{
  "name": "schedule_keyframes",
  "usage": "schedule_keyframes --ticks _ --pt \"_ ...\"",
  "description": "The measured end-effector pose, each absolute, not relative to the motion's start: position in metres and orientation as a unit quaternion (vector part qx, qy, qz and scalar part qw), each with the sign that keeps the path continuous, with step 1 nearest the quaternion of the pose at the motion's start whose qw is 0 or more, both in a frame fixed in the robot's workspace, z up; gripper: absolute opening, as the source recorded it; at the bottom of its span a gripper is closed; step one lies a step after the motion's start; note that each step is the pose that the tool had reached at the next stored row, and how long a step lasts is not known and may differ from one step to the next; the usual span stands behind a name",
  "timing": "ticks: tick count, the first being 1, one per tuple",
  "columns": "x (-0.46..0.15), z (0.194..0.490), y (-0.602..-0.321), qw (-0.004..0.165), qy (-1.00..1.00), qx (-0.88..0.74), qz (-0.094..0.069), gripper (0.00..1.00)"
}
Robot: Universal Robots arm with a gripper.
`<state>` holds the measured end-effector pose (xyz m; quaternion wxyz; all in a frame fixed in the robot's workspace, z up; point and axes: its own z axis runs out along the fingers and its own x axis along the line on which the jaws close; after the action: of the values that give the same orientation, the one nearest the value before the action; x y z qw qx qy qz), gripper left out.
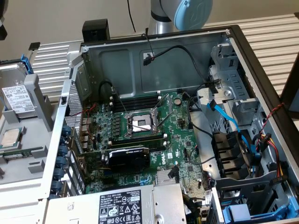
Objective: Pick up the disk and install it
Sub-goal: 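Reach for the disk, then pick up the disk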
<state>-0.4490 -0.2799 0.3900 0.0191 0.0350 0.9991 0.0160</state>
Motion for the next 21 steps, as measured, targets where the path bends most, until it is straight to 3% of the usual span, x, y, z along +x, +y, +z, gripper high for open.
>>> schedule_keyframes --ticks 7,21 --pt "-0.469 0.390 -0.263 0.019 0.999 0.035 0.016 0.11" --pt "-0.481 0.390 -0.262 0.019 0.999 0.035 0.016 0.11"
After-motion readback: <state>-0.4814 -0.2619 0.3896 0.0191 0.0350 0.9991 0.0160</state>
